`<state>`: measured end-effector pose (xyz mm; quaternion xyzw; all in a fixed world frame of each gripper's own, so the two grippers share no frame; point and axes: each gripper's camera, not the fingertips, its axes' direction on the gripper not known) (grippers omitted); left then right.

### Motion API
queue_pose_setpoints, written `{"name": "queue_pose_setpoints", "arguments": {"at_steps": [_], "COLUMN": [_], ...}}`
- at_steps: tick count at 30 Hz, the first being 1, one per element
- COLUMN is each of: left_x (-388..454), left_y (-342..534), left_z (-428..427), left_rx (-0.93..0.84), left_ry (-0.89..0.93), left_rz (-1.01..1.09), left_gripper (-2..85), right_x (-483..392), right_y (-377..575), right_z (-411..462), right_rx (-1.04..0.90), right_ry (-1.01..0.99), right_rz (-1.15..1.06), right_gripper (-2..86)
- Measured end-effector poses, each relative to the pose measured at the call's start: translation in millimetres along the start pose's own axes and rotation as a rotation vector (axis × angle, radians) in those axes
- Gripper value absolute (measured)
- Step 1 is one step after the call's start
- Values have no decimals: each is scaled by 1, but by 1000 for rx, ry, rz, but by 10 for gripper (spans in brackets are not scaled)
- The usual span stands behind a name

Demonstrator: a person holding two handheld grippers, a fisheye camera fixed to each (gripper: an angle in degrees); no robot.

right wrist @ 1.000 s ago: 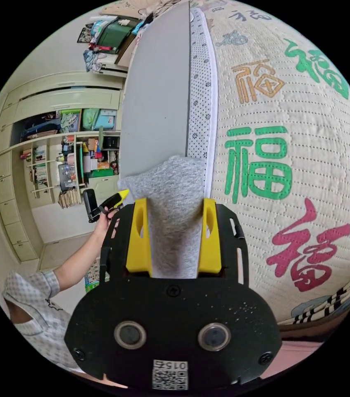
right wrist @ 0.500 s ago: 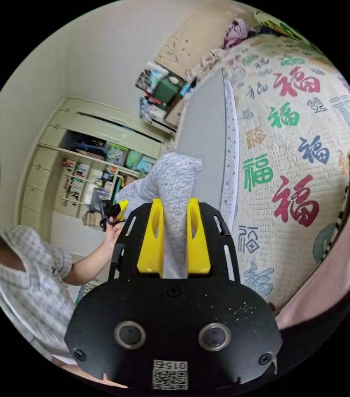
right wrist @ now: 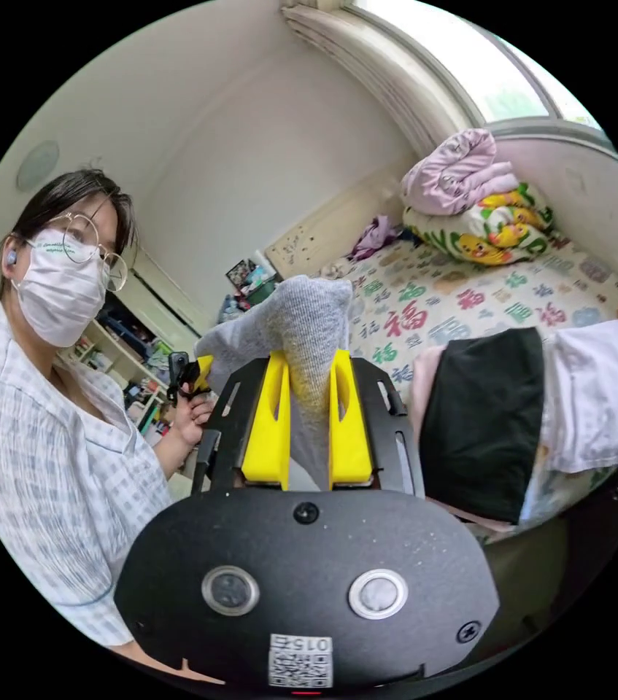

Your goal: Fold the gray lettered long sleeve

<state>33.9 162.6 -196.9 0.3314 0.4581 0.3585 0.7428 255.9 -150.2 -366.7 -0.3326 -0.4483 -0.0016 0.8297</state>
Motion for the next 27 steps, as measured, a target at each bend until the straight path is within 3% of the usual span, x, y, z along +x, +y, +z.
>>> {"name": "queue_pose_setpoints", "arguments": {"at_steps": [4, 11, 17, 19, 24, 27], "left_x": [1, -24, -94, -130, -266, -271], "left_y": [2, -8, -26, -33, -23, -21], "left_z": [90, 298, 469, 522, 685, 690], "left_rx": [13, -7, -43, -85, -462, -360], "left_ry": [66, 125, 146, 59, -474, -423], "left_rz": [-24, -65, -182, -231, -364, -323], "left_gripper": [65, 64, 66, 67, 74, 58], "right_x": [38, 172, 271, 330, 524, 558], "right_y": [-24, -72, -144, -168, -204, -211], "right_z": [-75, -196, -213, -195, -103, -69], "right_rx": [-2, -8, -113, -179, -425, -492], "right_ry": [194, 318, 598, 655, 958, 932], "right_rz": [-68, -20, -30, 30, 234, 215], "right_gripper": [87, 86, 88, 93, 93, 90]}}
